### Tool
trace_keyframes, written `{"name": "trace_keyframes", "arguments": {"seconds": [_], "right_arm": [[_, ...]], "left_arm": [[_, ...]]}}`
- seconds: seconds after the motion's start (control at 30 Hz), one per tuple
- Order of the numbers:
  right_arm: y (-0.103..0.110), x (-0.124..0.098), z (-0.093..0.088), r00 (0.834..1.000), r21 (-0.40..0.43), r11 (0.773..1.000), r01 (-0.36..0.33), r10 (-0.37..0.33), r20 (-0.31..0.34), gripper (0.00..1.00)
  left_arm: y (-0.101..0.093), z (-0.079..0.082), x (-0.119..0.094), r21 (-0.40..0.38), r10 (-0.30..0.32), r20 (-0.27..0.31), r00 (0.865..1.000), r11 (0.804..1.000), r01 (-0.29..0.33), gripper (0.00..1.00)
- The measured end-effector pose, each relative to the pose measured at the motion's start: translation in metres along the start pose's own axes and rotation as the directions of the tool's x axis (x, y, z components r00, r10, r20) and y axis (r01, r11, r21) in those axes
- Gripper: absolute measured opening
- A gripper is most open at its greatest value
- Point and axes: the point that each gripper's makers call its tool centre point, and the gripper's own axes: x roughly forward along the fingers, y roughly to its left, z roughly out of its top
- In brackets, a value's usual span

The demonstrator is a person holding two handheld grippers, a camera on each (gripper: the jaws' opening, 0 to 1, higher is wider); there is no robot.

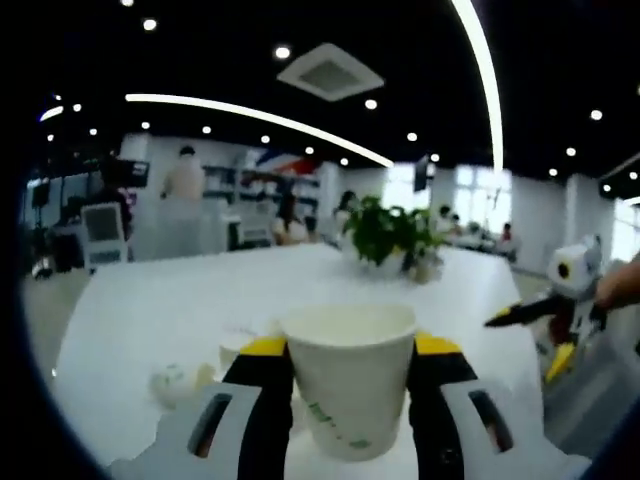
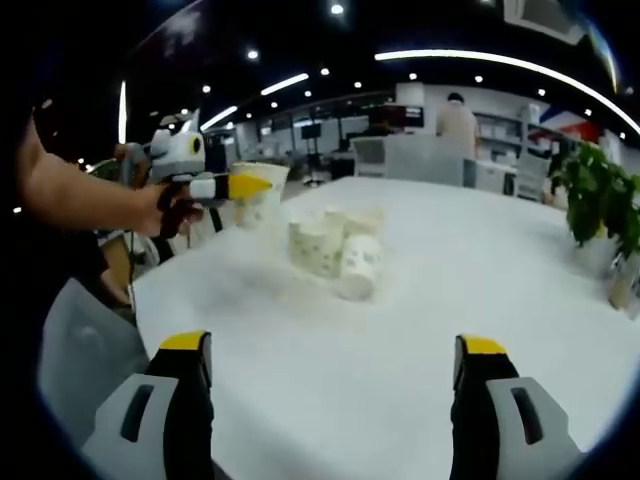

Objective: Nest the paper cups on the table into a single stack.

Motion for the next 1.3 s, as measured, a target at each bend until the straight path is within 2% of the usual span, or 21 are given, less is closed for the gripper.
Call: {"name": "trace_keyframes", "arguments": {"seconds": [0.1, 0.2, 0.7, 0.87, 0.97, 1.1, 1.3], "right_arm": [[0.001, 0.0, 0.0, 1.0, -0.002, 1.0, -0.003, 0.003, -0.001, 0.99], [0.0, 0.0, -0.001, 1.0, -0.007, 1.0, -0.001, 0.001, -0.005, 0.99], [-0.002, -0.001, 0.002, 1.0, -0.005, 1.0, -0.001, 0.001, -0.003, 0.99], [-0.003, -0.003, 0.003, 1.0, -0.007, 1.0, 0.001, -0.001, 0.001, 0.99], [-0.004, -0.004, 0.003, 1.0, -0.004, 1.0, 0.005, -0.005, 0.001, 0.99], [-0.005, -0.004, 0.001, 1.0, -0.003, 1.0, 0.008, -0.008, -0.002, 0.99], [-0.005, -0.004, 0.0, 1.0, 0.009, 1.0, 0.011, -0.011, 0.003, 0.99]], "left_arm": [[-0.002, 0.009, 0.0, -0.024, -0.011, 0.04, 0.999, 1.0, 0.012, 0.45], [-0.004, 0.013, 0.0, -0.037, -0.007, 0.05, 0.999, 0.999, 0.009, 0.43], [-0.033, 0.024, 0.0, 0.027, -0.073, 0.088, 0.993, 0.997, 0.071, 0.44], [-0.046, 0.02, 0.001, 0.036, -0.095, 0.099, 0.991, 0.995, 0.092, 0.44], [-0.056, 0.018, 0.0, 0.01, -0.117, 0.106, 0.987, 0.993, 0.117, 0.45], [-0.067, 0.011, -0.002, 0.053, -0.127, 0.11, 0.986, 0.991, 0.122, 0.45], [-0.084, 0.005, -0.002, 0.076, -0.151, 0.112, 0.982, 0.987, 0.143, 0.44]]}}
